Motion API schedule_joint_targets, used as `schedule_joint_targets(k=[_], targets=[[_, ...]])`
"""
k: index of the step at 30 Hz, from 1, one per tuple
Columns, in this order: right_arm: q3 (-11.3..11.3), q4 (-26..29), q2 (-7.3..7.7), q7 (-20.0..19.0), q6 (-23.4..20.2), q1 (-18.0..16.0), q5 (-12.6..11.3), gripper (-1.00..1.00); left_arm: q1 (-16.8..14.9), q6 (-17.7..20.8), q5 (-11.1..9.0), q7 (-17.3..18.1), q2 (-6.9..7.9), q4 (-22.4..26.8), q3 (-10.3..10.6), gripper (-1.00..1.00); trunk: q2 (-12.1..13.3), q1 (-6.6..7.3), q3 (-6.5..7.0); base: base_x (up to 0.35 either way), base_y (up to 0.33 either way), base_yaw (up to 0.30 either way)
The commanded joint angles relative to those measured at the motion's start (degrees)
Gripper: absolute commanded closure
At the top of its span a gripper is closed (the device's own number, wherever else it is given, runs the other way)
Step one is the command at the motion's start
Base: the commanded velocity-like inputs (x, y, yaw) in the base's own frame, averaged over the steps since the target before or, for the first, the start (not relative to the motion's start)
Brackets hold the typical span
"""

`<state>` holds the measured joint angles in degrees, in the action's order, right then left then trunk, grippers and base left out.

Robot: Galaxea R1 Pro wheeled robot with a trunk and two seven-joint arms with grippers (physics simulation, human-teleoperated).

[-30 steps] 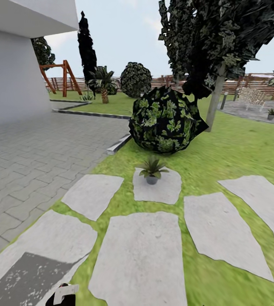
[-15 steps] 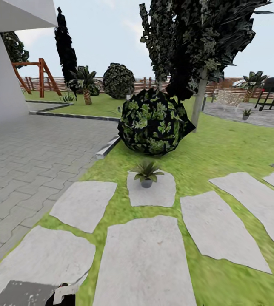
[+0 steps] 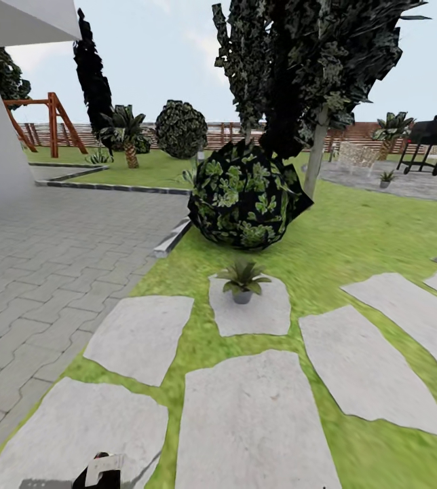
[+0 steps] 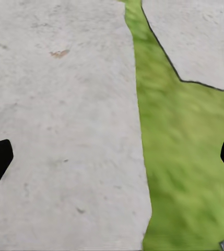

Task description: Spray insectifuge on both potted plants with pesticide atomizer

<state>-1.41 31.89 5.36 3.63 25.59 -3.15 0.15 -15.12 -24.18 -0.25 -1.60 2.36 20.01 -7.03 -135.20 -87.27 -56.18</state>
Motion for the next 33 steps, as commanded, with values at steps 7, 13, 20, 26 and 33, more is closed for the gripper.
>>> schedule_joint_targets(k=[7, 13, 20, 26, 33], targets=[[0.0, 0.01, 0.0, 0.15, 0.12, -0.02, 0.03, -1.0, -0.02, -0.23, -0.01, -0.05, -0.06, -0.06, 0.0, 1.0, -0.02, -0.01, -0.05, 0.222, 0.286, 0.0], [0.0, 0.01, 0.0, 0.15, 0.16, -0.02, 0.03, -1.0, -0.04, -0.25, -0.01, 0.0, -0.07, -0.13, 0.0, 1.0, -0.02, -0.01, -0.05, 0.236, 0.269, 0.0], [0.0, -0.02, 0.0, 0.15, 0.16, -0.02, 0.03, -1.0, -0.02, -0.23, -0.01, 0.02, -0.07, -0.22, 0.0, 1.0, -0.02, -0.01, -0.05, 0.24, 0.252, 0.0], [0.0, 0.01, 0.0, 0.11, 0.14, -0.02, 0.03, -1.0, -0.04, -0.21, -0.01, 0.01, -0.06, -0.23, 0.0, 1.0, -0.02, -0.01, -0.05, 0.241, 0.25, -0.007], [0.0, 0.01, 0.0, -0.01, 0.08, -0.02, 0.03, -1.0, -0.03, -0.23, -0.01, 0.02, -0.05, -0.24, 0.0, 1.0, -0.02, -0.01, -0.05, 0.241, 0.25, -0.203]])
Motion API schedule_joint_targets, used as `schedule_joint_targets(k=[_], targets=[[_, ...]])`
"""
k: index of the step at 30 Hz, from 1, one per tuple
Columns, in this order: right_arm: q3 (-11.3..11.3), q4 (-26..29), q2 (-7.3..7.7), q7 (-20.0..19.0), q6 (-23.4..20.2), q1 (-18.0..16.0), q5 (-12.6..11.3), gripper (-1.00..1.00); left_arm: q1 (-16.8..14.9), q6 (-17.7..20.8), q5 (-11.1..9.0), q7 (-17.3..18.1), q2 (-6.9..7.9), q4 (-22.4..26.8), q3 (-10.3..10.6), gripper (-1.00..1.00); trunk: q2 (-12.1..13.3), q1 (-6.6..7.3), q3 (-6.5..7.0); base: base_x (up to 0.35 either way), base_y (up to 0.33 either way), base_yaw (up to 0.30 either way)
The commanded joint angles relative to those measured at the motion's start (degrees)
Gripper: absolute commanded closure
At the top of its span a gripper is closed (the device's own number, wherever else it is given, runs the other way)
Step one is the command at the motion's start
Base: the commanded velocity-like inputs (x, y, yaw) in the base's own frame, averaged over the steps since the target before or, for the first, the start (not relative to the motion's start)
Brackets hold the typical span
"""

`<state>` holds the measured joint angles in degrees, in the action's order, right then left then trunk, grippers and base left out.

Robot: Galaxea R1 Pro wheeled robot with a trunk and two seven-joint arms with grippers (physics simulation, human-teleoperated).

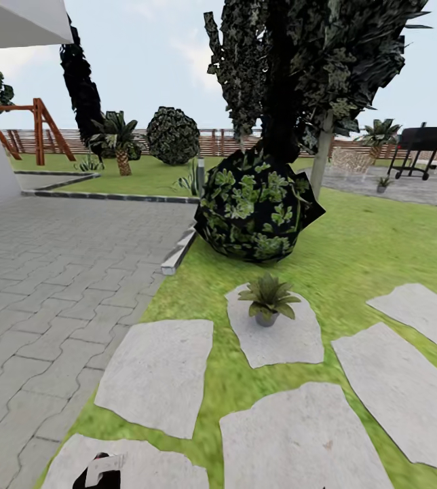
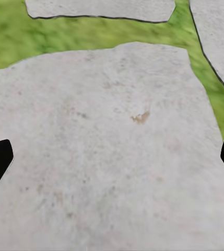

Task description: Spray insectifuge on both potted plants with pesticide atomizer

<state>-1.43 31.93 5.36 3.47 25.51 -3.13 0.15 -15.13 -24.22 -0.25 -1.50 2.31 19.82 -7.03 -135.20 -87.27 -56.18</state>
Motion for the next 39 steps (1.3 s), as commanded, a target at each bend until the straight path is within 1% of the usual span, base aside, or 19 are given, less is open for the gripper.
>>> schedule_joint_targets(k=[1, 16, 27, 39], targets=[[0.02, -0.02, 0.0, 0.14, 0.16, -0.03, 0.03, -1.0, -0.03, -0.19, -0.01, -0.08, 0.02, -0.04, 0.0, 1.0, -0.02, -0.01, -0.05, 0.241, 0.25, -0.255], [0.02, -0.01, 0.0, 0.14, 0.16, -0.03, 0.01, -1.0, -0.01, -0.2, -0.01, -0.08, 0.04, -0.04, 0.0, 1.0, -0.02, -0.01, -0.05, 0.241, 0.25, -0.258], [0.02, 0.06, 0.0, 0.14, 0.16, -0.03, 0.01, -1.0, -0.02, -0.21, -0.01, -0.08, 0.02, -0.04, 0.0, 1.0, -0.02, -0.01, -0.05, 0.237, 0.257, -0.06], [0.02, 0.06, 0.0, 0.14, 0.16, -0.03, -0.04, -1.0, -0.02, -0.2, -0.01, -0.08, 0.06, 0.0, 0.0, 1.0, -0.02, -0.01, -0.05, 0.177, 0.297, -0.244]])
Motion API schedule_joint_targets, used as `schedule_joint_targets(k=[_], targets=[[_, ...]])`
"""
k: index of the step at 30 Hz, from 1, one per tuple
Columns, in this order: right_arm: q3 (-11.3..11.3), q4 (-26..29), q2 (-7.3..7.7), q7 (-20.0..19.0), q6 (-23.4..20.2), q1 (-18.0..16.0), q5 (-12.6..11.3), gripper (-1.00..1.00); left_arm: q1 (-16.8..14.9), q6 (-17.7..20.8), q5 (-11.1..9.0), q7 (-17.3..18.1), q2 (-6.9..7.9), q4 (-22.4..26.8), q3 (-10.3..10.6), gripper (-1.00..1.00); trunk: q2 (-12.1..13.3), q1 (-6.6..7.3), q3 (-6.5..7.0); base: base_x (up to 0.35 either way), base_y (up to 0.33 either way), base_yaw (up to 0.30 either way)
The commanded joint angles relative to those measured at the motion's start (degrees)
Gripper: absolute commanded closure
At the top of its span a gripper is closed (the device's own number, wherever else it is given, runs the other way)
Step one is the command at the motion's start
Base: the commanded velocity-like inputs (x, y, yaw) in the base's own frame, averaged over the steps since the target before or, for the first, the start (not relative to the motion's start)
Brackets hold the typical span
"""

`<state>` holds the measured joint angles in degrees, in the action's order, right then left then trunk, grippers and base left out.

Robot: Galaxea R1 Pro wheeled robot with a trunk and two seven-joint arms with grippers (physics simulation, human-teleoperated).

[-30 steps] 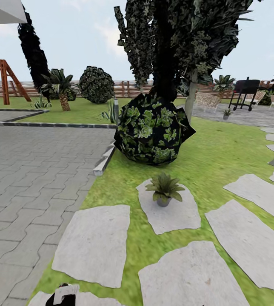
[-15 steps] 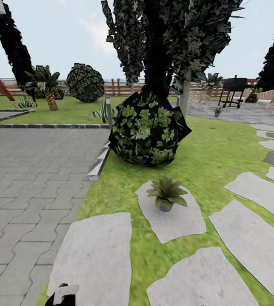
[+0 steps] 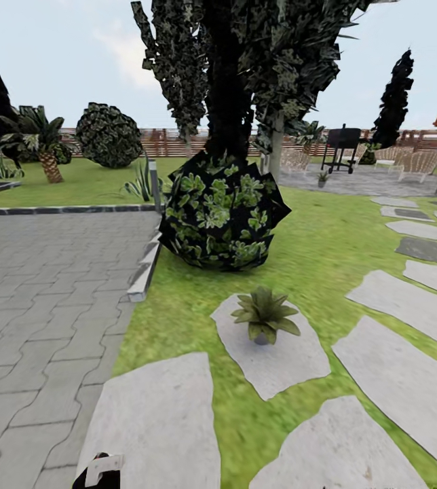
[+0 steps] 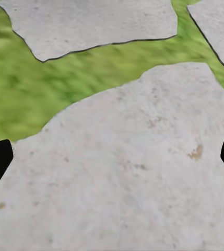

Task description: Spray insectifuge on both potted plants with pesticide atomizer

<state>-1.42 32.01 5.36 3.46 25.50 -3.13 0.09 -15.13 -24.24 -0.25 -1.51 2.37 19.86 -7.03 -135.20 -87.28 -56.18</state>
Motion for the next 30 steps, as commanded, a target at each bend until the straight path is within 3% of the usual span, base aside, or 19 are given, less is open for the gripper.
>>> schedule_joint_targets(k=[1, 30], targets=[[0.02, -0.02, 0.0, 0.14, 0.16, -0.03, 0.02, -1.0, -0.02, -0.19, -0.01, -0.08, 0.0, -0.02, 0.0, 1.0, -0.02, 0.0, -0.04, 0.156, 0.307, -0.262], [0.02, -0.11, 0.0, 0.14, 0.16, -0.03, 0.07, -1.0, -0.06, -0.2, -0.01, -0.08, -0.06, -0.08, 0.0, 1.0, -0.02, 0.0, 0.57, 0.191, 0.299, -0.262]])
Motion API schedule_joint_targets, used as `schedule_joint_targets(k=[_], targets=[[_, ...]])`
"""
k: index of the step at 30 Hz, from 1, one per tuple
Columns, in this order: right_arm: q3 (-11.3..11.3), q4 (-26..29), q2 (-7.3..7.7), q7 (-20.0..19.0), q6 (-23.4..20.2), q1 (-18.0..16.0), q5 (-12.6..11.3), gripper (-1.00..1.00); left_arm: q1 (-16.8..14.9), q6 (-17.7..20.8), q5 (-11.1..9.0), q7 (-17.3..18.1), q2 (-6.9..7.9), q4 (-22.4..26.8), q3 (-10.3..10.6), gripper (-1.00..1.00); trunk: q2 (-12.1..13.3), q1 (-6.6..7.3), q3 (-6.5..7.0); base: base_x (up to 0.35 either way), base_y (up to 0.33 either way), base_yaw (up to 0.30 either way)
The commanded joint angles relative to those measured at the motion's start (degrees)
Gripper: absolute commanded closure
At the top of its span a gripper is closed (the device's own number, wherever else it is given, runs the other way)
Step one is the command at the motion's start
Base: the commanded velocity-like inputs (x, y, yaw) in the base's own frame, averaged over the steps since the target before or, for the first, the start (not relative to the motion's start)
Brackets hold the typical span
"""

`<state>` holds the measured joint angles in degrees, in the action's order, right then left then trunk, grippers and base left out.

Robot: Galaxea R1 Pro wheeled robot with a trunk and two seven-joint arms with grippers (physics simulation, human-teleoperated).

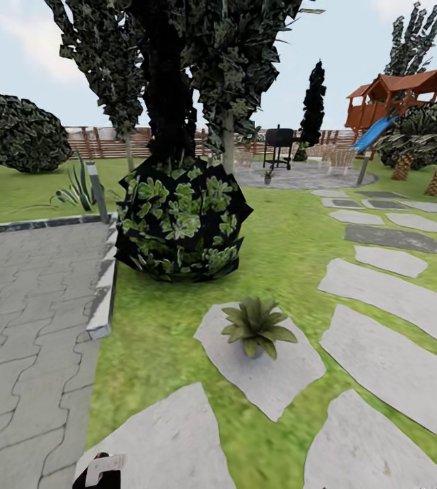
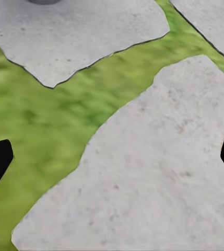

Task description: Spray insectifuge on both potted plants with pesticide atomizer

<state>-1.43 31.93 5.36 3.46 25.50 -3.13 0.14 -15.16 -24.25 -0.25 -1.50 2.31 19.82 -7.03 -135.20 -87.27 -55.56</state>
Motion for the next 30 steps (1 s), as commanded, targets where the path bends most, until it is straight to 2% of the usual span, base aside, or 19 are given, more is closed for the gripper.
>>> schedule_joint_targets(k=[1, 30], targets=[[0.02, -0.02, 0.0, 0.15, 0.16, -0.03, 0.03, -1.0, -0.01, -0.18, -0.02, -0.08, -0.01, -0.04, 0.0, 1.0, -0.02, -0.01, -0.04, 0.214, 0.291, -0.228], [0.35, 0.15, -0.08, 0.18, 0.25, -0.03, -0.05, -1.0, 0.02, -0.18, -0.02, -0.08, -0.02, -0.04, 0.0, 1.0, -0.02, -0.01, 0.08, 0.225, 0.283, -0.029]])
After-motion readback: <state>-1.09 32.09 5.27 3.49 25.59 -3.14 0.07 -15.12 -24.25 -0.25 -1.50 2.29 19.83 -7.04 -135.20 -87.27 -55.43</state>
